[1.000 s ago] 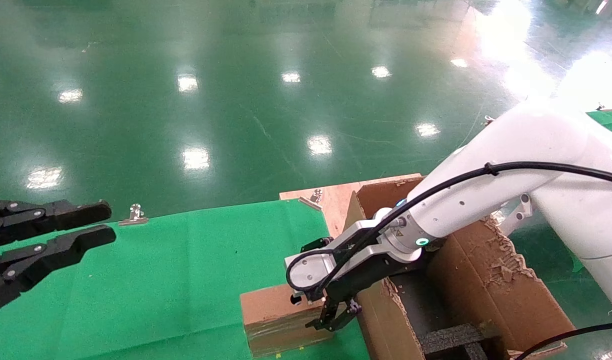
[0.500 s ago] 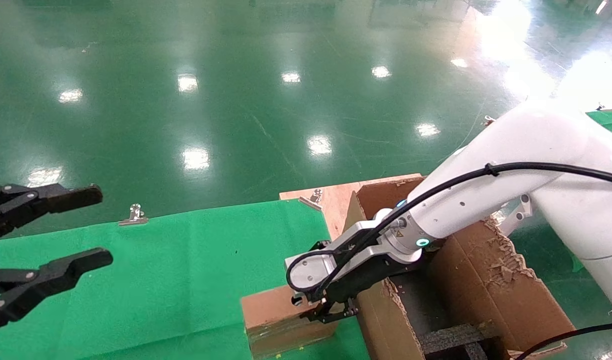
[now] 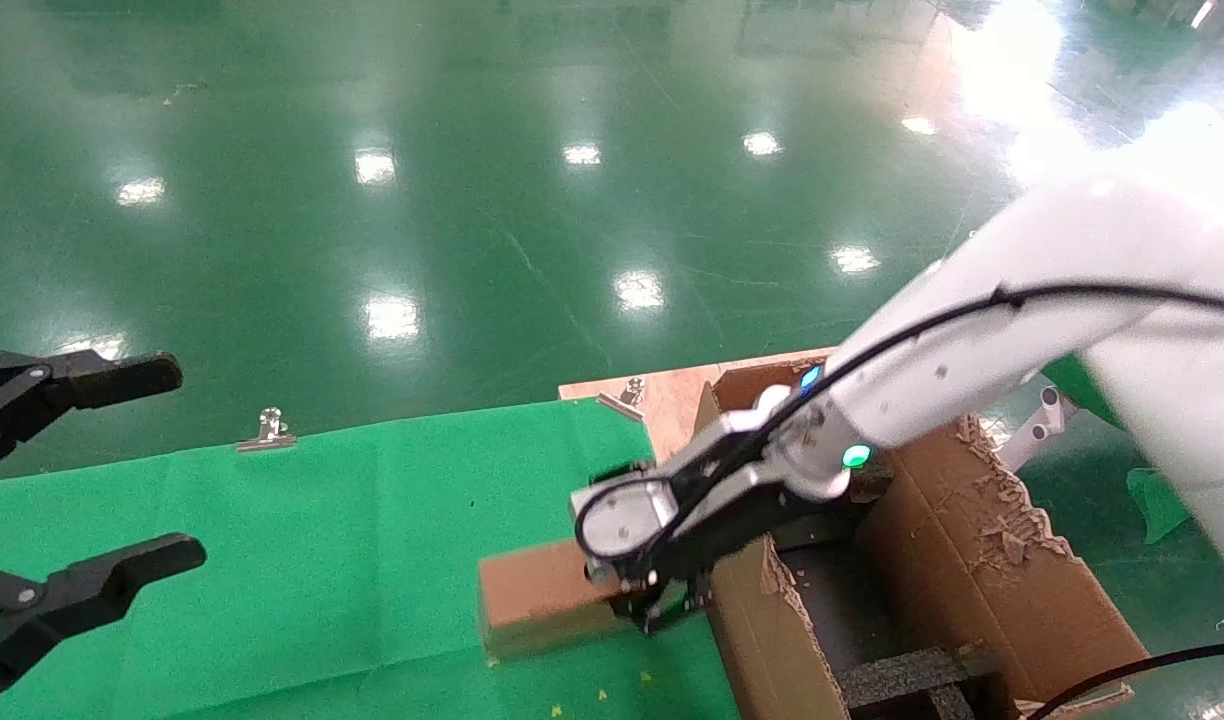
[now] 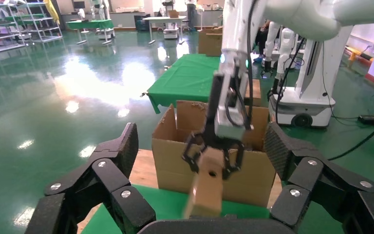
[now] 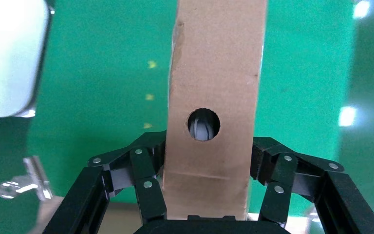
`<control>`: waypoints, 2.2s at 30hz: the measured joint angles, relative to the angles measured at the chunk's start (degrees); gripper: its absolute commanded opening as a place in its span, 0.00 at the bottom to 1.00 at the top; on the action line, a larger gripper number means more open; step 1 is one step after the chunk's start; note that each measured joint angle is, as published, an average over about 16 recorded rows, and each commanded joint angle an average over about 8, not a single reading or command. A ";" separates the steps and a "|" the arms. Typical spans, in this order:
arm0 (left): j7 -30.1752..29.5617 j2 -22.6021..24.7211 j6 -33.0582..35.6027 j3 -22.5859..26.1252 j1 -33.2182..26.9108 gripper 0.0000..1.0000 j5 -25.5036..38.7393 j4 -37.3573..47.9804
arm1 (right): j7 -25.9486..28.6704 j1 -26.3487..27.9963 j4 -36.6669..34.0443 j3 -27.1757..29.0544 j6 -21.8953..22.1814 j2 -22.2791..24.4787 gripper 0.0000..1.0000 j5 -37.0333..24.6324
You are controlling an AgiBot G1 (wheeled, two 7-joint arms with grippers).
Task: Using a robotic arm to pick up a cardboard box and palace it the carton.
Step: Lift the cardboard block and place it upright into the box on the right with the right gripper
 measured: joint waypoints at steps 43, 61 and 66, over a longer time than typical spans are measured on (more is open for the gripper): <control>0.00 0.00 0.00 0.00 0.00 1.00 0.00 0.00 | -18.90 44.56 -24.26 -45.74 -1.63 15.43 0.00 24.70; 0.00 0.00 -0.01 0.00 0.01 1.00 0.00 0.01 | -22.81 47.32 -34.65 -56.82 -0.59 21.02 0.00 23.31; 0.00 -0.01 -0.02 0.00 0.01 1.00 -0.01 0.02 | -19.32 46.19 -36.49 -57.41 0.13 21.04 0.00 24.53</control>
